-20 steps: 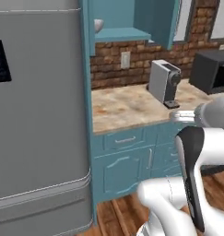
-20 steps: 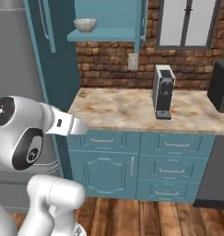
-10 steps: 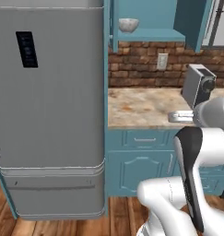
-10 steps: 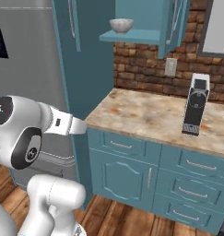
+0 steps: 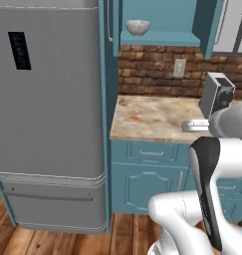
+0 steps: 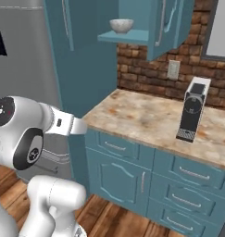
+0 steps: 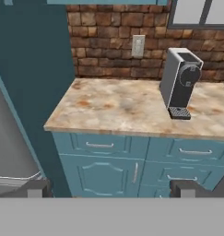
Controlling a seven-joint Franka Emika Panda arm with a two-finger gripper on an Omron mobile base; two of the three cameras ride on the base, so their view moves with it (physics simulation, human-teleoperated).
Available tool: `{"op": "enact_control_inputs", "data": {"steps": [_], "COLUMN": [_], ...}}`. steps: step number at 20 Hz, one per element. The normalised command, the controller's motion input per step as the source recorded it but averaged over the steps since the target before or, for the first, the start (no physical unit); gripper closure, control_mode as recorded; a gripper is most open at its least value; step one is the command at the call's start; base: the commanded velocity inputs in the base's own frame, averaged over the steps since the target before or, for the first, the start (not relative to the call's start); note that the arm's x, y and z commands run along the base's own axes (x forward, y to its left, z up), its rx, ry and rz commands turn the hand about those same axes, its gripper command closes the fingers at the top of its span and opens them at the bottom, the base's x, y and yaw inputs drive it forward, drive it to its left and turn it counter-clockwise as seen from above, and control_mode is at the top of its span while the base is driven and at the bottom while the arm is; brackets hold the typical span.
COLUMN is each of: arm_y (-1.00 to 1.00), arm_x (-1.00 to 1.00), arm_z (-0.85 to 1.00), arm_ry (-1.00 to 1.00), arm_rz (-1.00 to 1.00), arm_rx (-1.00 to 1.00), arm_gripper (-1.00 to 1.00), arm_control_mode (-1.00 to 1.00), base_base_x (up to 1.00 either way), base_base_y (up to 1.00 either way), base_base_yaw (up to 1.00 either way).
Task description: Take the smaller bowl and place it next to the appetizer plate on the dining counter , and place the larger bowl next to the plate with cooked food.
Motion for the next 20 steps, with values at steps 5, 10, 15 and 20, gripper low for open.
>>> {"op": "enact_control_inputs", "data": {"steps": [5,10,15,20], "arm_y": [0.0,0.0,0.0,0.0], "arm_x": [0.0,0.0,0.0,0.0], "arm_z": [0.0,0.0,0.0,0.0], "arm_ry": [0.0,0.0,0.0,0.0], "arm_rz": [0.0,0.0,0.0,0.0], "arm_rx": [0.0,0.0,0.0,0.0], "arm_gripper": [-1.0,-1.0,-1.0,-1.0], "arm_control_mode": [1.0,1.0,1.0,1.0], "base_base_x": [0.78,0.5,0.24,0.33], "base_base_y": [-0.21,-0.2,-0.02,0.1], "base_base_yaw": [0.07,0.01,-0.02,-0.14]}}
